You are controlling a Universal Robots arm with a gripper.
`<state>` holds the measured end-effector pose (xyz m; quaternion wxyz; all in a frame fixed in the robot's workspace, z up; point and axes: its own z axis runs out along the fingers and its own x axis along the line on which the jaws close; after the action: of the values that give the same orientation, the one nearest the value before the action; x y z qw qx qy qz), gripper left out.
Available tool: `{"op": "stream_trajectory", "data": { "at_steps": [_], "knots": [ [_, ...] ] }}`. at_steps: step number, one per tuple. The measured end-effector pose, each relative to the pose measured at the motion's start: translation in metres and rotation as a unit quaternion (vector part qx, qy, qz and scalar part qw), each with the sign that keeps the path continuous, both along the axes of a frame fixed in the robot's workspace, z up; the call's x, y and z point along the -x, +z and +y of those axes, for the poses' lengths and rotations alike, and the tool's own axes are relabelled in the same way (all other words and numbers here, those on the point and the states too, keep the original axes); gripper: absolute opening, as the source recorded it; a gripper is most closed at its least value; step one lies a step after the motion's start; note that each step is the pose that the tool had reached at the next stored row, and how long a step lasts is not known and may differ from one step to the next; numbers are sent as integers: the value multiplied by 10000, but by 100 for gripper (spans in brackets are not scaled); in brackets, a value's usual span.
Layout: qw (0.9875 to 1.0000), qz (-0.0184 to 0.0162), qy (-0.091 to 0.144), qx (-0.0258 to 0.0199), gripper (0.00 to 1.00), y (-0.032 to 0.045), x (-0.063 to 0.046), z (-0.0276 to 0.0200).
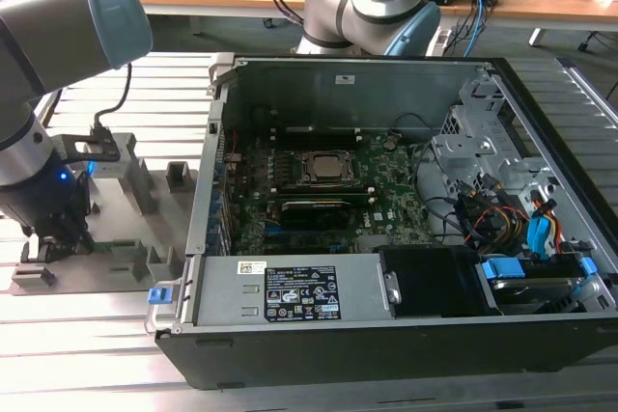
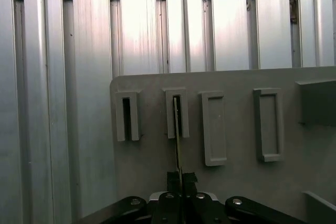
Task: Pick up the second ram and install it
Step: 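Pick up the second ram and move it above second insertion slot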
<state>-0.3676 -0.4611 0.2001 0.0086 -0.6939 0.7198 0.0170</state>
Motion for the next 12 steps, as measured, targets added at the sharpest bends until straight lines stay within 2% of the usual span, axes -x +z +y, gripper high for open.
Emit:
{"op": "stream_trajectory", "data": {
  "at_steps": [12],
  "knots": [
    [10000,0,1,0,14,89,-1,1]
  ]
}}
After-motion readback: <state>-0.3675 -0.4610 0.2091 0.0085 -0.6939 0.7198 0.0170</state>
